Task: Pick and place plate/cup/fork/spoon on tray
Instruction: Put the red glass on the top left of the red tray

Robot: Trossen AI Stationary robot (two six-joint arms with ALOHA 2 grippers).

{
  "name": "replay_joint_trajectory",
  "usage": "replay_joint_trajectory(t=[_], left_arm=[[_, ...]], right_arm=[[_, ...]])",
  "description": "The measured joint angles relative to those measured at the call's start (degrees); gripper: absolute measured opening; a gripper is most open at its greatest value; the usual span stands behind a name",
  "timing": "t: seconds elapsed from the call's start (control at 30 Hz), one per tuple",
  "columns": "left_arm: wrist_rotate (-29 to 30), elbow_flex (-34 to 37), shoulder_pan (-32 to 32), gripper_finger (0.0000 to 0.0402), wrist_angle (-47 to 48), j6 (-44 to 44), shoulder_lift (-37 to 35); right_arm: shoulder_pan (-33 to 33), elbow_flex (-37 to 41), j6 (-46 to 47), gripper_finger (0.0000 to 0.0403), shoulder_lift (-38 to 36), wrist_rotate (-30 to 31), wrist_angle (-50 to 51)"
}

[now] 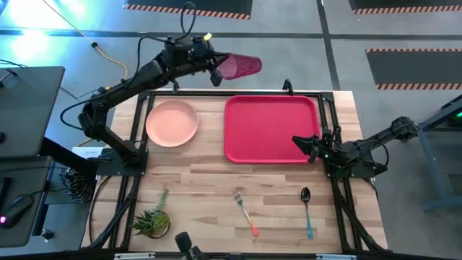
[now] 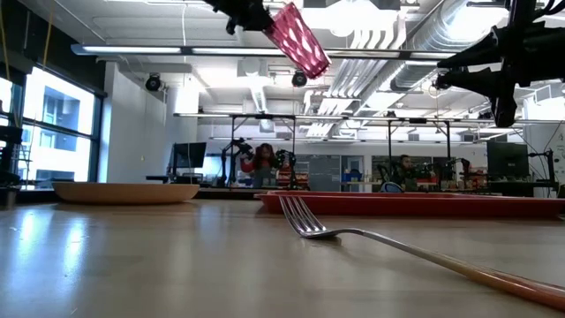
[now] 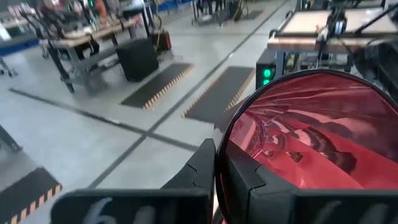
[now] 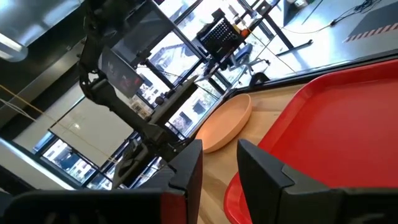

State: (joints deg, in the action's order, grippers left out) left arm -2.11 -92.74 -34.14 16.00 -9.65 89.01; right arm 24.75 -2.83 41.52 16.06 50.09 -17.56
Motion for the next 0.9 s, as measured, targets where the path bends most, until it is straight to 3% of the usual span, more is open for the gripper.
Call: replay_joint_trajectory(t=[0.43,0.9], left_arm=[[0.3,-12.7,-0.1,0.0004,17.3,1.5,12.8],[0.2,-14.7,-0.1,0.0008,25.5,3.7,21.8]], right_arm=[[0.0,0.0,0.0,0.0091,0.0,0.1,0.0],[0.0,0.0,0.0,0.0091,0.0,0.1,0.3]])
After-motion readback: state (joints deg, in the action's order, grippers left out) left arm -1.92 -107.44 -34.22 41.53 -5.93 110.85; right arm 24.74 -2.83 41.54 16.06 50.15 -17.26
